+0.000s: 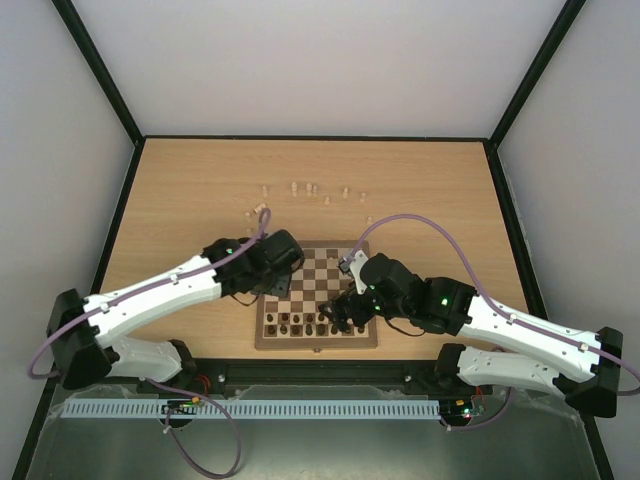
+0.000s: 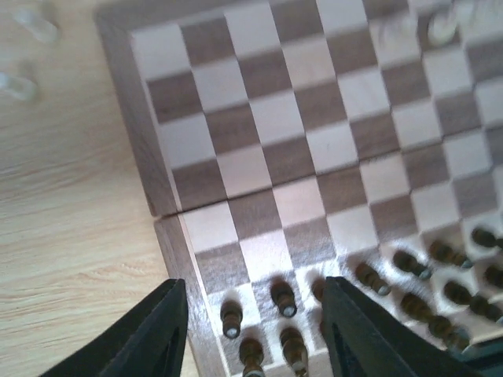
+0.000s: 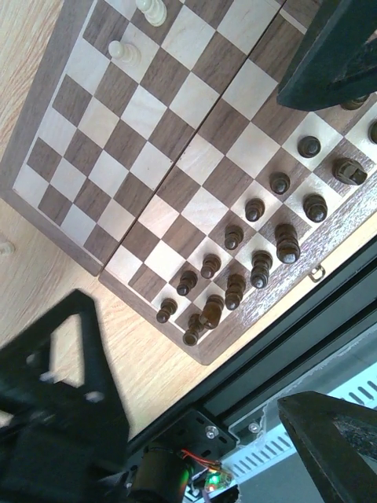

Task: Set up the chess pieces on the board
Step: Pick up the chess piece at the center of the board.

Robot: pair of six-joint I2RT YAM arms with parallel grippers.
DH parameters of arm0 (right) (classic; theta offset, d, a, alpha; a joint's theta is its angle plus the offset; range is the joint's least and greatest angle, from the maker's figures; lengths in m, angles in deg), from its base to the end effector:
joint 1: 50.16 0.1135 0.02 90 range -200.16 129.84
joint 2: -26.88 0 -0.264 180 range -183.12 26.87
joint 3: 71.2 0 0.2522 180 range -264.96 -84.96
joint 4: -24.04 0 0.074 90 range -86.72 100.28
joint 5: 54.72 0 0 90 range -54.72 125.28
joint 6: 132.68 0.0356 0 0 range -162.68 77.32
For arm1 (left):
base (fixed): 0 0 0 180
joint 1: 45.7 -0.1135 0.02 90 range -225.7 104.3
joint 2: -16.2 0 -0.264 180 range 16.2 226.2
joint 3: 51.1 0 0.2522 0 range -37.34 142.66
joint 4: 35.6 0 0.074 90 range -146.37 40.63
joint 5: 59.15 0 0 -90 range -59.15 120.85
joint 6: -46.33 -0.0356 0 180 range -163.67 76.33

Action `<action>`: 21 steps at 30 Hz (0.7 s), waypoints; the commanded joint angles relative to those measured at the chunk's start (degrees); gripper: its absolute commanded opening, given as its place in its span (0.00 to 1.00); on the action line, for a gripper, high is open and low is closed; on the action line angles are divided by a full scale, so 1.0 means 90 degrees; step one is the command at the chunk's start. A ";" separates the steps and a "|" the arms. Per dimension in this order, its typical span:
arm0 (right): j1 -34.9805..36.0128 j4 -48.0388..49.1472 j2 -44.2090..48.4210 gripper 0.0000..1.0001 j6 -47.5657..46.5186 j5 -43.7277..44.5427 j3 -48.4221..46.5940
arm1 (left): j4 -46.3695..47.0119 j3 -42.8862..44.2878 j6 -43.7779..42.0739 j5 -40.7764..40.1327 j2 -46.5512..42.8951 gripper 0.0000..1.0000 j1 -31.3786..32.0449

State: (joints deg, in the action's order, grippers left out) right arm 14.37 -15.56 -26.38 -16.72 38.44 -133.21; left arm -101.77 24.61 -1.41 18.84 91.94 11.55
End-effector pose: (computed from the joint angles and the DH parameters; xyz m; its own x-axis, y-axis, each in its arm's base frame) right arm 0.0901 0.1846 0.3072 -0.5840 -0.2096 -0.7843 -0.6957 0.6271 0.3504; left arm 0.1421 -0.2072 0.2697 -0.8890 0.1662 -0.4267 0.2423 0.9614 -0.1305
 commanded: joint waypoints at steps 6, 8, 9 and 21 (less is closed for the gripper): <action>0.0002 -0.0221 -0.0321 0.99 0.0057 0.0718 -0.0120 | 0.1511 -0.0098 -0.0507 -0.0586 -0.1125 0.95 -0.0643; -0.0186 -0.0240 -0.0531 0.99 0.0100 0.0792 -0.0206 | 0.1862 -0.0198 -0.0558 -0.0566 -0.1295 0.99 -0.0790; -0.0360 -0.0202 -0.0618 0.99 0.0117 0.0722 -0.0227 | 0.1936 -0.0219 -0.0588 -0.0611 -0.1364 0.99 -0.0846; -0.2957 -0.0005 -0.2664 0.90 0.0108 0.0842 -0.1436 | 0.3106 -0.1981 -0.0304 -0.0375 -0.2790 0.99 -0.0989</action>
State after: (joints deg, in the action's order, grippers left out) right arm -6.52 -15.45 -42.77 -15.69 44.60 -140.91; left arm -79.93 13.77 -5.91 14.35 70.87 2.85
